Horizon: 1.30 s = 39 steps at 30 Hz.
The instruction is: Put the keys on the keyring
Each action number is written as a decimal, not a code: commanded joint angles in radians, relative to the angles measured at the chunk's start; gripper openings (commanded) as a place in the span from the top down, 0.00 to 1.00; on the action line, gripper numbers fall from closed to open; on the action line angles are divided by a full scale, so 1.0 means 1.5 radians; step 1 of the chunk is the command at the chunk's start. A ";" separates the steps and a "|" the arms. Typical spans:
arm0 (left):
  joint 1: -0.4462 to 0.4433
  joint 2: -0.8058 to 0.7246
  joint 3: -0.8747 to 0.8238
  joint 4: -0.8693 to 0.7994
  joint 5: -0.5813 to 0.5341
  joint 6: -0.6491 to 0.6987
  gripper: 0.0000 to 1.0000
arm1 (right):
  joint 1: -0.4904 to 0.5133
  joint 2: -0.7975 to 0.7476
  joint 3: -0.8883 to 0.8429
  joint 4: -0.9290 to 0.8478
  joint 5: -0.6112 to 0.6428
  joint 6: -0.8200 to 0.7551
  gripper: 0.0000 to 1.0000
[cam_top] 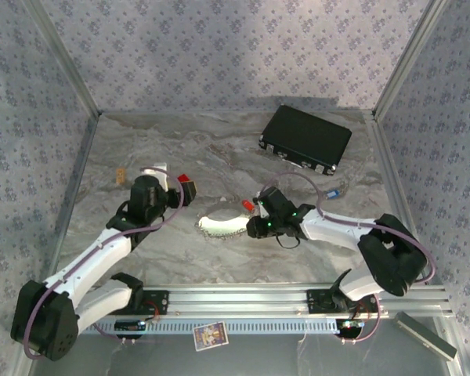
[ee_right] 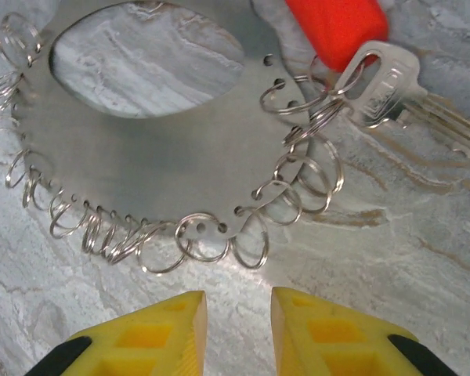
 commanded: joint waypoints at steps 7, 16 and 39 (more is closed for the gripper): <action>-0.008 0.018 0.047 -0.016 -0.007 -0.020 0.13 | -0.022 0.069 0.006 0.066 -0.048 0.023 0.75; -0.011 0.024 0.054 -0.018 -0.013 -0.018 0.13 | -0.024 0.092 0.013 0.084 -0.068 0.019 0.89; -0.018 -0.055 0.007 -0.005 -0.059 0.006 0.15 | 0.024 0.004 0.049 -0.043 0.037 -0.117 1.00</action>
